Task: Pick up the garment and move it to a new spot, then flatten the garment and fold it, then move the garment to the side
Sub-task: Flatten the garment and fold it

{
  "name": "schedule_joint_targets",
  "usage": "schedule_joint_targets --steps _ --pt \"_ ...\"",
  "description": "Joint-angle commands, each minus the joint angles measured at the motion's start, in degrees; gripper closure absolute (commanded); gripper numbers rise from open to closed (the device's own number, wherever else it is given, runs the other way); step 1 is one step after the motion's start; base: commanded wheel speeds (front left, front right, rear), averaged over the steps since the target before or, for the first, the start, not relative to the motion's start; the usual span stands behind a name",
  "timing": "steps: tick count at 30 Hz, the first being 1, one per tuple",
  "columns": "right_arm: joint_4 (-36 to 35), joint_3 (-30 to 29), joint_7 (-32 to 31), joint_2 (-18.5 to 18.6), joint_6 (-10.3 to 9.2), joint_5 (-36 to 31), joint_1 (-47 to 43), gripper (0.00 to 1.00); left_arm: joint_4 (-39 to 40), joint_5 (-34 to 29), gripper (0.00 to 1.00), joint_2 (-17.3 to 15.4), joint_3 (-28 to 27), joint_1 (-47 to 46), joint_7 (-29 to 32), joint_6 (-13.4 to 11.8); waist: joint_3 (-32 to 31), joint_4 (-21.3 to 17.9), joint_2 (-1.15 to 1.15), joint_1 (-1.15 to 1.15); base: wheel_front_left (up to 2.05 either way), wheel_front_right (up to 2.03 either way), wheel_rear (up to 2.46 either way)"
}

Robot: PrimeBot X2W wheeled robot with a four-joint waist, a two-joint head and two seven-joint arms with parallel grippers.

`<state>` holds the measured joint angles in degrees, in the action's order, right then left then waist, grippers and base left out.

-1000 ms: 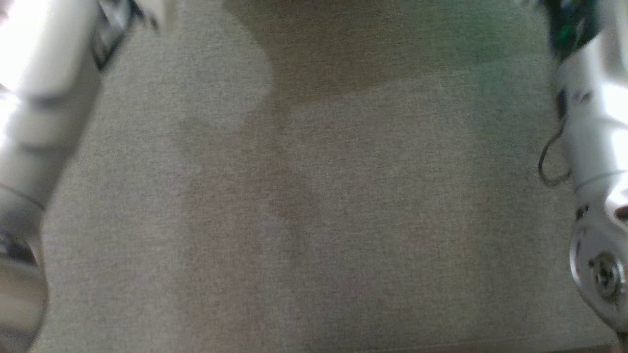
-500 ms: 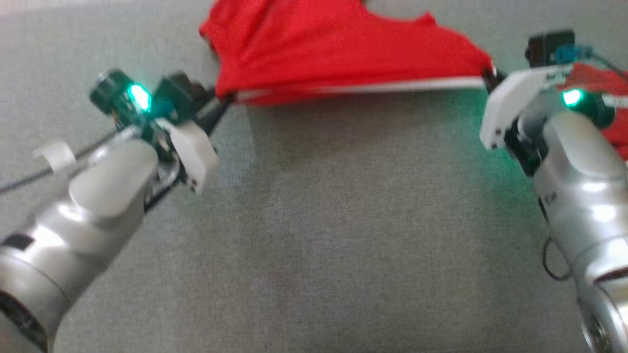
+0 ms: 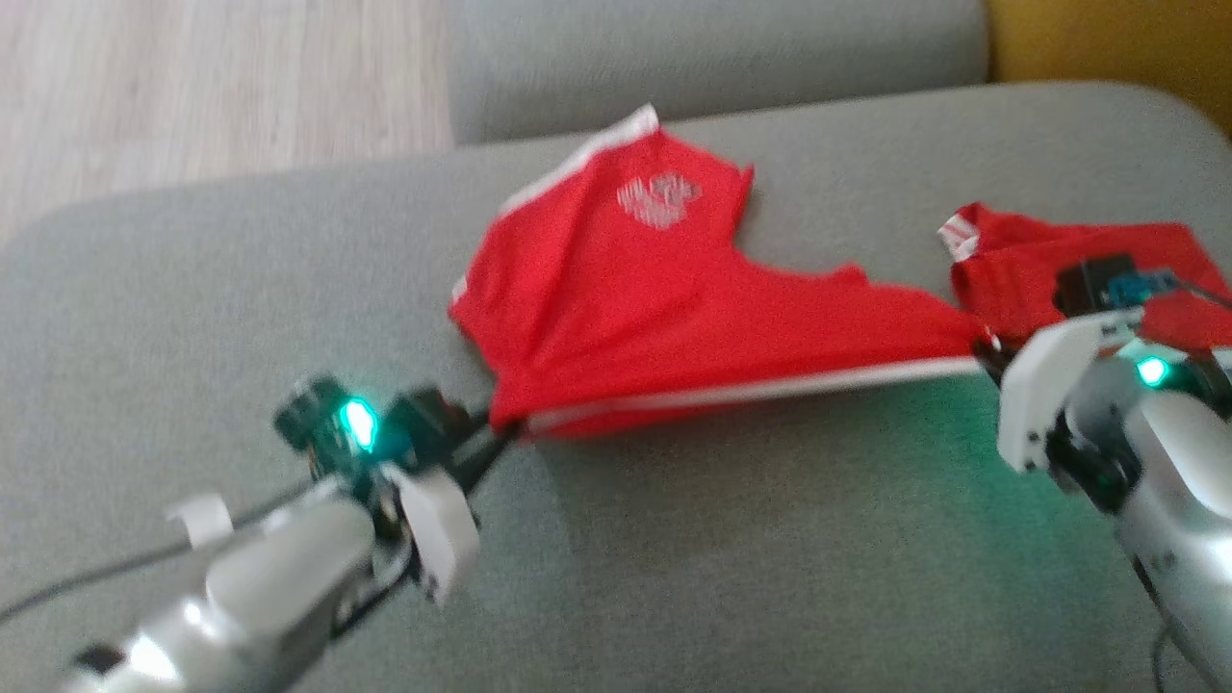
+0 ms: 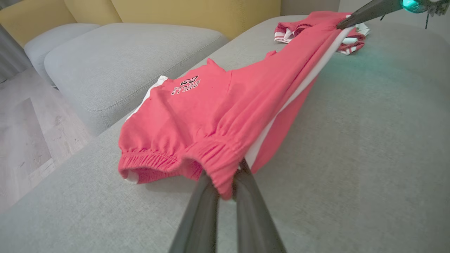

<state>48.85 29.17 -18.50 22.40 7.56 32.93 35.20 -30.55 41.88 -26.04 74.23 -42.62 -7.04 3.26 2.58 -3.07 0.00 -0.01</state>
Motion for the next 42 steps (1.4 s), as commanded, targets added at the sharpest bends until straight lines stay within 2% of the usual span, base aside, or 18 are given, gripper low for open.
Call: schedule_joint_targets --steps 1,9,12,18,23,30,37,42 --pt "-2.47 0.15 -0.82 3.74 -0.08 1.20 -1.10 1.00 1.65 0.68 1.00 -4.00 -2.12 -0.56 0.53 -1.55 -2.80 -1.10 0.00 0.01 0.00 0.00 0.00" --pt "-15.73 -3.10 -3.65 8.68 -0.08 4.67 -10.28 1.00 16.96 1.58 1.00 -7.99 -1.79 6.00 5.38 -7.91 -3.80 -1.00 0.00 0.01 0.00 0.00 0.00" --pt "-19.15 -6.17 -3.96 8.76 -0.08 3.39 -11.81 1.00 20.38 1.95 1.00 -8.88 -2.47 6.29 6.10 -9.95 -3.31 -0.49 0.00 0.01 0.00 0.00 0.00" --pt "-23.22 -11.41 -4.98 7.05 -0.08 -0.55 -12.05 1.00 21.86 2.56 1.00 -8.97 -4.38 4.54 6.65 -11.84 -1.30 0.94 0.00 0.01 0.00 0.00 0.00" --pt "-25.60 -16.06 -6.07 4.45 -0.08 -4.90 -9.02 1.00 20.33 2.84 1.00 -8.44 -5.96 1.26 7.36 -11.84 2.30 2.56 0.00 0.01 0.00 0.00 0.00" --pt "-24.96 -19.13 -6.88 1.83 -0.08 -10.35 -1.18 1.00 16.25 3.13 1.00 -6.44 -7.69 -4.36 8.21 -10.26 8.31 5.47 0.00 0.01 0.00 0.00 0.00" --pt "-19.02 -18.21 -5.89 0.25 -0.08 -14.90 9.76 1.00 11.54 2.87 1.00 -2.89 -8.35 -9.38 8.32 -8.46 14.51 9.08 0.00 0.01 0.00 0.00 0.00" --pt "-12.44 -16.32 -4.43 0.56 -0.08 -18.03 16.87 1.00 8.25 2.54 1.00 0.51 -8.63 -12.62 7.52 -7.30 18.39 12.33 0.00 0.01 0.00 0.00 0.00"
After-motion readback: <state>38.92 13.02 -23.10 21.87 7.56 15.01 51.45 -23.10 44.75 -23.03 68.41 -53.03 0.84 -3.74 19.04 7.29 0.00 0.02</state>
